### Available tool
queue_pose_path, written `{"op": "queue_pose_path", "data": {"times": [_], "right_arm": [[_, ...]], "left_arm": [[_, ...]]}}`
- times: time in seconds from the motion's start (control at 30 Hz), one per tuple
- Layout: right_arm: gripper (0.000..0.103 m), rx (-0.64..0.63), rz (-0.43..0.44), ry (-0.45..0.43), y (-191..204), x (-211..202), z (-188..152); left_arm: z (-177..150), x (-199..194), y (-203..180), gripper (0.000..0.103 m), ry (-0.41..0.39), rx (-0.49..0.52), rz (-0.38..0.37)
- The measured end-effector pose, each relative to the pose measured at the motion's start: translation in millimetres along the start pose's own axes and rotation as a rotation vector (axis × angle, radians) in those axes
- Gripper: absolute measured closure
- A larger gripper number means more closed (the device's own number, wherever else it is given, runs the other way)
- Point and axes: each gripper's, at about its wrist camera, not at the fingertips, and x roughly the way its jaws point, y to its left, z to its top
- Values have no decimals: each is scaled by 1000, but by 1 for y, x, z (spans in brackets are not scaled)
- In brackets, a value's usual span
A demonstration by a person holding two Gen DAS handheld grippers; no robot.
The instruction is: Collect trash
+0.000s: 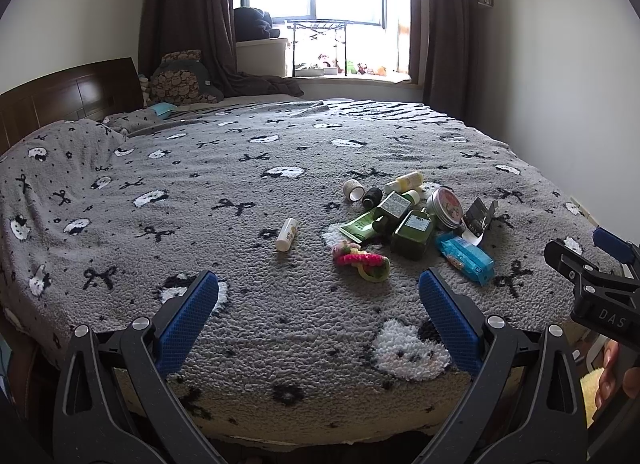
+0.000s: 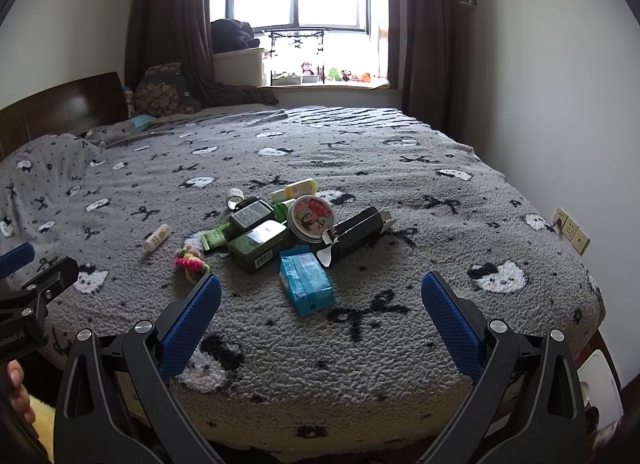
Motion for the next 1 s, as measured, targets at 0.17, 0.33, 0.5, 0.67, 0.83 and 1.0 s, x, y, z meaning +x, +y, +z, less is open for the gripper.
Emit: {"op": "queue_pose_path", "data": {"times": [0.17,0.33,0.5,0.67,0.83,1.0], "right_arm": [[3,1,0,-2,0,0,0],[3,5,-1,0,-1,2,0],[3,23,8,5,-7,4,0],[3,36,23,6,-18,12,-2],[3,30,22,7,-27,23,-6],[3,50,50,59,-35,42,-14]], "left_arm": [[-1,0,1,8,-1,1,1],[-1,0,0,8,-1,0,-1],[-3,6,4,8,5,-5,-12],[-5,16,6,8,14,1,-19],[-9,29,9,8,34,6,-15],[-17,49,13,8,73,22,-11]]}}
